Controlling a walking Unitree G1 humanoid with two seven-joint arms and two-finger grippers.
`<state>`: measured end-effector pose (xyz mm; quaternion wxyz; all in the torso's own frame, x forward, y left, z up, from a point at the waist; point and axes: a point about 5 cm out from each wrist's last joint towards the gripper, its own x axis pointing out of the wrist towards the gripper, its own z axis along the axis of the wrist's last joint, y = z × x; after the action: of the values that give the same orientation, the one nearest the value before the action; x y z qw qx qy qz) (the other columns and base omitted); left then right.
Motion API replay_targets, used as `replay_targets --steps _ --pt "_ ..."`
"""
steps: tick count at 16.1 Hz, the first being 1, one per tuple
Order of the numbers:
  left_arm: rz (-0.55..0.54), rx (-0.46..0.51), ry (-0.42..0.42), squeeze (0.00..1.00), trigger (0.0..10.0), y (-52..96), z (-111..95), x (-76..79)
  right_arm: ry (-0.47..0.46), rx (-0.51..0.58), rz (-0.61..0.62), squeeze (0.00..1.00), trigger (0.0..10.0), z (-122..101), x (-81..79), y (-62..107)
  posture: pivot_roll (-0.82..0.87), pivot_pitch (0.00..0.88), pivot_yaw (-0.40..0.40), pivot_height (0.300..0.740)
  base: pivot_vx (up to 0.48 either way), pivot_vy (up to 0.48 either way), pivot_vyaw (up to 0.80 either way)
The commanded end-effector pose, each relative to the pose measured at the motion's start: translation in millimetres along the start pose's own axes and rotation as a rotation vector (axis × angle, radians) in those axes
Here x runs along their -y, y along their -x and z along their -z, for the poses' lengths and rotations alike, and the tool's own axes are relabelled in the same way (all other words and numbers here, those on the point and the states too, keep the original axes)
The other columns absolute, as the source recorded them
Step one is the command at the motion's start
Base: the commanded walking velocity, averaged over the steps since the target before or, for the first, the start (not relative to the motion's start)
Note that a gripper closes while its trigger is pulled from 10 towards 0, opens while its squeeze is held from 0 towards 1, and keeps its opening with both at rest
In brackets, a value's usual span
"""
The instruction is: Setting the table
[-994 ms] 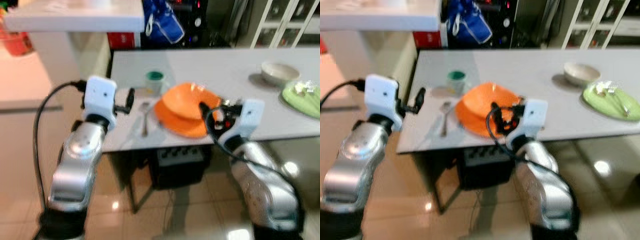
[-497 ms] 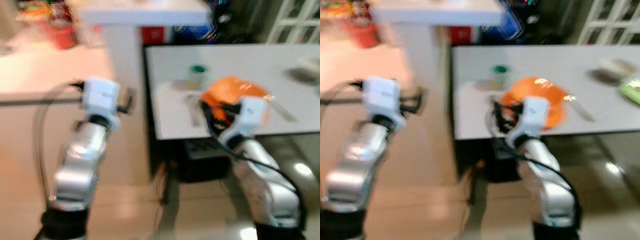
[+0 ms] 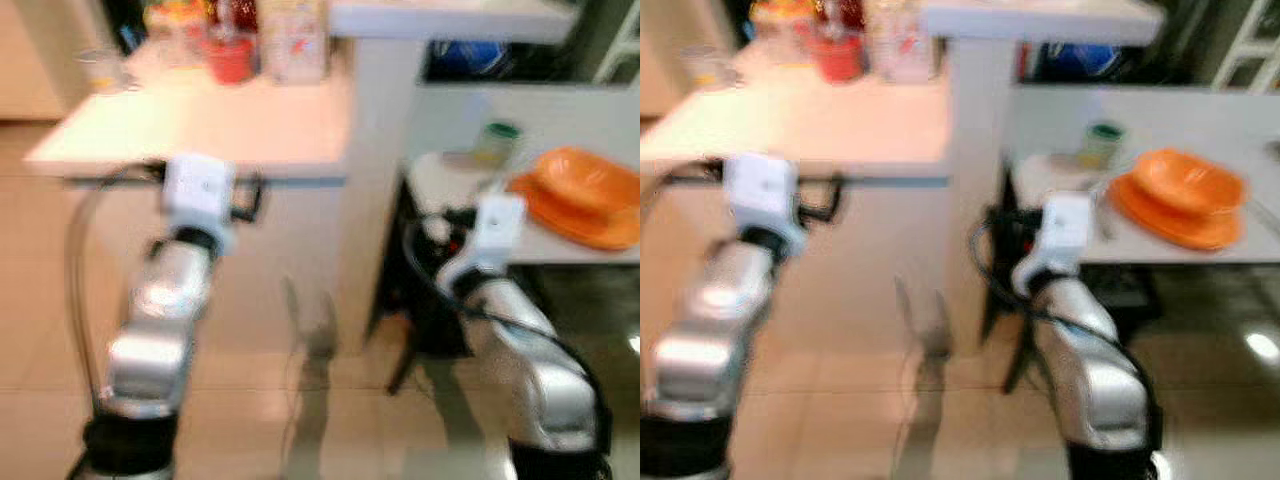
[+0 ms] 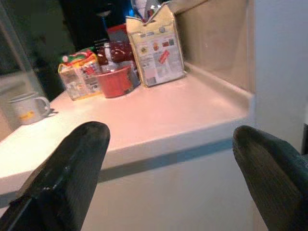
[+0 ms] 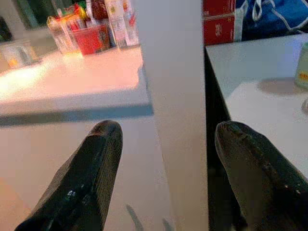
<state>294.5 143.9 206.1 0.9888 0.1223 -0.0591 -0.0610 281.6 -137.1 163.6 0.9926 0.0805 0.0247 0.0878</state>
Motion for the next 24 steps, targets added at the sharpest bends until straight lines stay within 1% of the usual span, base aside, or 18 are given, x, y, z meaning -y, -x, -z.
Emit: replay_targets --steps 1,4,5,6,7,9,12,15,16,19,24 --pt "-0.020 0.004 -0.011 0.00 10.0 -1.4 -1.1 -5.7 0.009 0.014 -0.007 0.00 10.0 -4.5 -3.0 -2.0 -0.01 0.000 -0.008 0.740 0.000 0.480 0.00" --pt "-0.034 0.011 -0.006 0.00 10.0 -1.9 -1.6 -6.8 0.035 0.011 -0.015 0.00 10.0 -4.0 -3.7 -3.7 0.00 0.000 -0.016 0.740 0.000 0.442 0.00" --pt "-0.029 0.043 -0.075 0.00 10.0 -2.7 -5.7 -7.7 0.041 0.014 -0.020 0.00 10.0 -4.4 -4.1 -4.4 0.00 0.000 -0.018 0.740 0.000 0.000 0.00" --pt "-0.039 0.044 -0.094 0.00 10.0 -3.1 -6.0 -8.3 0.043 0.016 -0.022 0.00 10.0 -4.7 -4.5 -5.0 0.00 0.000 -0.019 0.740 0.000 -0.480 0.00" --pt "-0.044 0.041 -0.083 0.00 10.0 -3.4 -5.5 -8.4 0.044 0.017 -0.023 0.00 10.0 -4.9 -4.7 -5.5 0.00 0.000 -0.021 0.740 0.000 -0.480 0.00" --pt "-0.059 0.036 -0.068 0.00 10.0 -3.6 -4.6 -9.0 0.047 0.020 -0.022 0.00 10.0 -5.1 -4.3 -6.4 0.01 0.000 -0.024 0.740 0.000 0.000 0.00" --pt "-0.106 0.045 -0.056 0.00 10.0 -5.7 -6.5 -14.8 0.058 0.026 -0.014 0.00 10.0 -6.7 -3.2 -8.6 0.01 0.000 -0.031 0.740 0.000 0.000 0.00" --pt "-0.138 0.073 -0.029 0.00 10.0 -6.7 -10.6 -18.6 0.079 0.041 -0.057 0.00 10.0 -10.0 -6.6 -9.5 0.01 0.000 -0.031 0.740 0.000 0.000 0.00" --pt "-0.145 0.077 -0.039 0.00 10.0 -6.7 -11.6 -19.1 0.077 0.044 -0.066 0.00 10.0 -10.6 -7.6 -9.9 0.01 0.000 -0.031 0.740 0.000 0.000 0.00" --pt "-0.130 0.082 -0.046 0.00 10.0 -7.9 -14.0 -17.6 0.077 0.063 -0.067 0.00 10.0 -14.6 -8.5 -14.1 0.02 0.000 -0.034 0.740 0.311 0.000 0.80" --pt "-0.120 0.085 -0.059 0.00 10.0 -7.4 -13.9 -17.4 0.080 0.071 -0.063 0.00 10.0 -14.5 -7.9 -15.1 0.02 0.000 -0.034 0.740 0.362 0.000 0.80"
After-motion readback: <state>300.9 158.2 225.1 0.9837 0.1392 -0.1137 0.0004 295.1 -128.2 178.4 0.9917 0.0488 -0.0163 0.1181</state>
